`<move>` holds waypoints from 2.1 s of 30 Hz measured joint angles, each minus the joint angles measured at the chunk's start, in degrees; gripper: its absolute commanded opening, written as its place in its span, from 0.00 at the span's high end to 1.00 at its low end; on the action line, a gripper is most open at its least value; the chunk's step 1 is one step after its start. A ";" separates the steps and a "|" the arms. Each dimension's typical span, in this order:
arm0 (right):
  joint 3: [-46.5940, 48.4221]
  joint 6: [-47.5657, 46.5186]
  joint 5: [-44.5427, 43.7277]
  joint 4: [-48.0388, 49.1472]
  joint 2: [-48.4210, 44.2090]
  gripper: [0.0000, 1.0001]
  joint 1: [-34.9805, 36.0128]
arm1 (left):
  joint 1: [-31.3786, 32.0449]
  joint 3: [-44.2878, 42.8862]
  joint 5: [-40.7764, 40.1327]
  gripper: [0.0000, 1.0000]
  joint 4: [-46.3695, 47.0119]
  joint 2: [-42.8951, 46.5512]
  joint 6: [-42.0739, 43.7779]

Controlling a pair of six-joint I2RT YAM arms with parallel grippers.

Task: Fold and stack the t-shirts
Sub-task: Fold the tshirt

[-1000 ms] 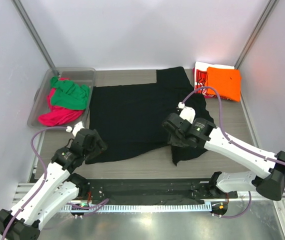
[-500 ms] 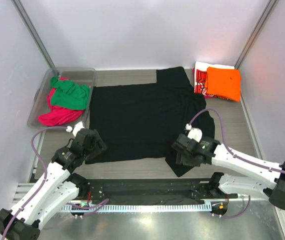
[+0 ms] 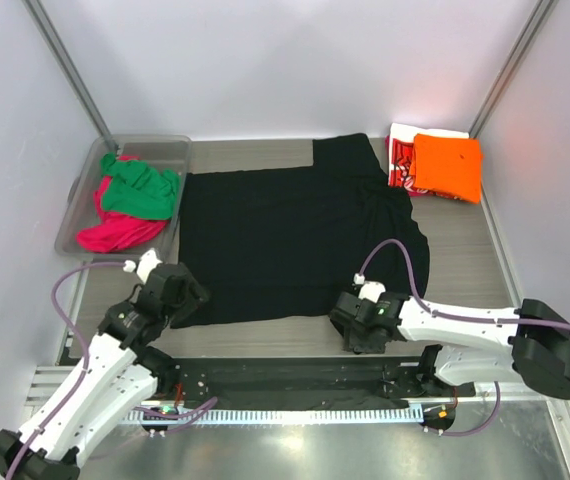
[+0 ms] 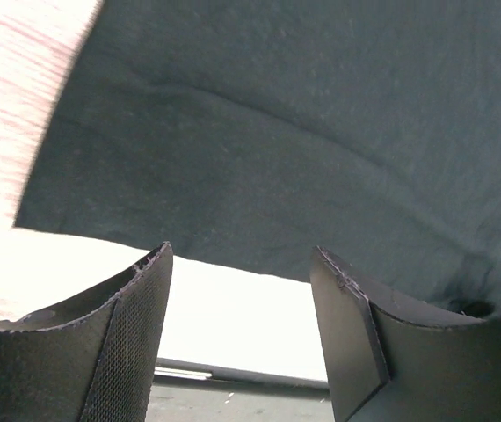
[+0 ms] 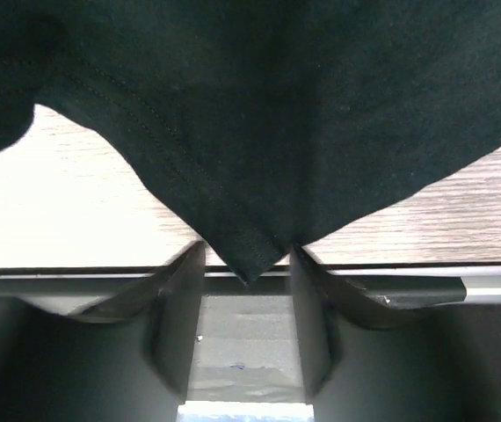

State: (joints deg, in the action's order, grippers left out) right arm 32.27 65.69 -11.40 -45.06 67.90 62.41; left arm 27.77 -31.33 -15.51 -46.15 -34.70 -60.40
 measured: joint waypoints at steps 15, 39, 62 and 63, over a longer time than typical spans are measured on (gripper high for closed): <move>8.92 6.73 -8.66 -15.82 -12.39 0.99 4.39 | 0.63 2.49 -7.43 0.43 -7.06 0.17 -11.93; 17.92 15.23 -22.14 -31.95 -28.89 0.99 4.59 | 2.97 10.38 -8.74 0.61 -8.09 -2.78 -18.51; 20.65 13.62 -24.02 -32.39 -25.94 0.99 4.59 | 2.97 10.14 -12.02 1.00 2.45 -12.79 -16.37; 20.81 13.64 -24.09 -32.39 -26.08 0.99 4.59 | 2.97 10.16 -12.02 1.00 2.67 -12.74 -15.93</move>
State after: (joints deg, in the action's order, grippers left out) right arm 53.08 79.33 -35.48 -77.45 41.82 67.00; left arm 30.74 -21.17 -27.53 -43.48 -47.44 -76.34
